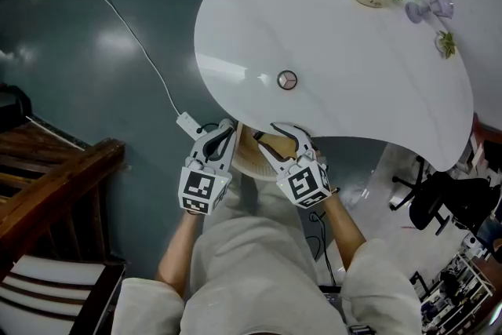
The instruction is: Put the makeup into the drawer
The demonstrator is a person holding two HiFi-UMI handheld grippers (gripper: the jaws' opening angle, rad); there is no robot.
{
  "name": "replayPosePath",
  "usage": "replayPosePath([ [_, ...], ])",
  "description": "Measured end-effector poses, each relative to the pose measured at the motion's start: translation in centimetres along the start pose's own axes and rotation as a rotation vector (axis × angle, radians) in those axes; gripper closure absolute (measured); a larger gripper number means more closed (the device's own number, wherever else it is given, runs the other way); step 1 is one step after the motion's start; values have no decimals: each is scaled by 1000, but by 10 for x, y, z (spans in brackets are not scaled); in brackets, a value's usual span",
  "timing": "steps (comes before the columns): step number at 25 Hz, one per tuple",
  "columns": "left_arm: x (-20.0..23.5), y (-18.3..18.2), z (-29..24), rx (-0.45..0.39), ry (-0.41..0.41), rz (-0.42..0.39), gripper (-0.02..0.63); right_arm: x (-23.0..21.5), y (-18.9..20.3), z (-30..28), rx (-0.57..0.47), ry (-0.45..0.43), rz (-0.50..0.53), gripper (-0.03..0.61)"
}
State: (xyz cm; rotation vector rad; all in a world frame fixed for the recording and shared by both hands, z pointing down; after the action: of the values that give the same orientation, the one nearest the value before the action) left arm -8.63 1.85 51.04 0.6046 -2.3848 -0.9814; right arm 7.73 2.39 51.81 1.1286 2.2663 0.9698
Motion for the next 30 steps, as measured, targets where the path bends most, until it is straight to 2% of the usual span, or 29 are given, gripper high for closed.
replayPosePath([
  [8, -5, -8, -5, -10, 6, -2, 597, -63, -10, -1, 18, 126, -27, 321],
  [13, -5, -9, -5, -14, 3, 4, 597, -95, -14, -13, 43, 173, -20, 308],
  [19, -2, -8, -6, -14, 2, 9, 597, -121, -13, -27, 81, 172, -28, 322],
  [25, 1, -8, -6, -12, 1, 14, 597, -128, -8, -39, 128, 134, -41, 339],
  [30, 3, -5, -6, -8, -2, 17, 597, -129, -7, -44, 147, 139, -29, 364],
])
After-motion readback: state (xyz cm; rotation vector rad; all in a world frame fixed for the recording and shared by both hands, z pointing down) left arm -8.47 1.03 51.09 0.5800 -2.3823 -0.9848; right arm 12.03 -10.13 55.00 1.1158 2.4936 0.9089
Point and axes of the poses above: the fingertips, and each gripper's own axes: z backward along the fingers, x to its left, y out of its underside, the point moved 8 cm from there along z, backward along the fingers, and after that the axes turned 2 degrees about x, right-handed, at the moved point
